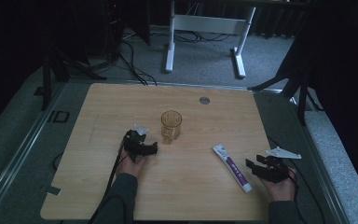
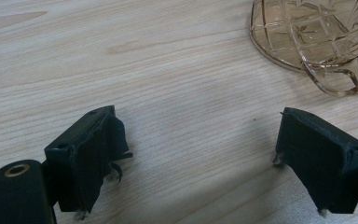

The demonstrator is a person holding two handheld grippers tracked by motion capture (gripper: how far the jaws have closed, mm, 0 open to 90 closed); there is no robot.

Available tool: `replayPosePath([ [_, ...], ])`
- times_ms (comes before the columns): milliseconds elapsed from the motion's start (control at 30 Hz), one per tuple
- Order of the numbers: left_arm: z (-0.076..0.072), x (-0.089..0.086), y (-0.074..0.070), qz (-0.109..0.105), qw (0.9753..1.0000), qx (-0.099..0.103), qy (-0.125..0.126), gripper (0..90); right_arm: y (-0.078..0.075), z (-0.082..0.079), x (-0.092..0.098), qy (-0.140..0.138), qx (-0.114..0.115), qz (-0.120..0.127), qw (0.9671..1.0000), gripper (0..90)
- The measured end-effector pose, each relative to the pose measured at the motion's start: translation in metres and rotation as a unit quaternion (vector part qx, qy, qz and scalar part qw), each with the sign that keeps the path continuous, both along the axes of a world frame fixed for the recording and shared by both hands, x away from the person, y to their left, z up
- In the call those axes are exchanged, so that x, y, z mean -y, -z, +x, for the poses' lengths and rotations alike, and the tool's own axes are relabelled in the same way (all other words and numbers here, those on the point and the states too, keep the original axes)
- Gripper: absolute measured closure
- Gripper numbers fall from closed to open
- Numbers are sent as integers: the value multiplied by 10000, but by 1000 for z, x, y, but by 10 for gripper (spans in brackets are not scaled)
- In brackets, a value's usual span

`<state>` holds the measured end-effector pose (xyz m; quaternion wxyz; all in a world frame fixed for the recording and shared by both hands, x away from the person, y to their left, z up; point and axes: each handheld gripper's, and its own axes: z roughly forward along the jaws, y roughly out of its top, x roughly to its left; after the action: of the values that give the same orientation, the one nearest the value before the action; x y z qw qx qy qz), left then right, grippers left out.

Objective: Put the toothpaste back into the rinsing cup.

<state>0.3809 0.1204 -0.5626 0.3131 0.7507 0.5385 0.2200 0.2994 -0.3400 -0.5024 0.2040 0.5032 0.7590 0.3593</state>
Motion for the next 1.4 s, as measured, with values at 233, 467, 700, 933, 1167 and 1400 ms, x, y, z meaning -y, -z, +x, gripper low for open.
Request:
replayPosePath([
  [233, -1, 0, 0, -3, 10000, 1, -19, 129, -15, 0, -5, 49, 255, -287, 9993, 463],
  [467, -1, 0, 0, -3, 10000, 1, -19, 129, -33, -4, -12, 92, 321, -147, 9993, 456],
  [700, -1, 0, 0, -4, 10000, 3, -21, 129, -48, -8, -17, -34, 391, -359, 9986, 529],
  [933, -1, 0, 0, -5, 10000, 3, -22, 129, -59, -11, -26, -54, 280, -611, 9977, 539],
  [1167, -1, 0, 0, -6, 10000, 4, -22, 129, -69, -10, -35, -245, 142, -696, 9972, 552],
  [1400, -1, 0, 0, -6, 10000, 4, -22, 129, -82, -8, -43, -513, -54, -706, 9962, 542],
])
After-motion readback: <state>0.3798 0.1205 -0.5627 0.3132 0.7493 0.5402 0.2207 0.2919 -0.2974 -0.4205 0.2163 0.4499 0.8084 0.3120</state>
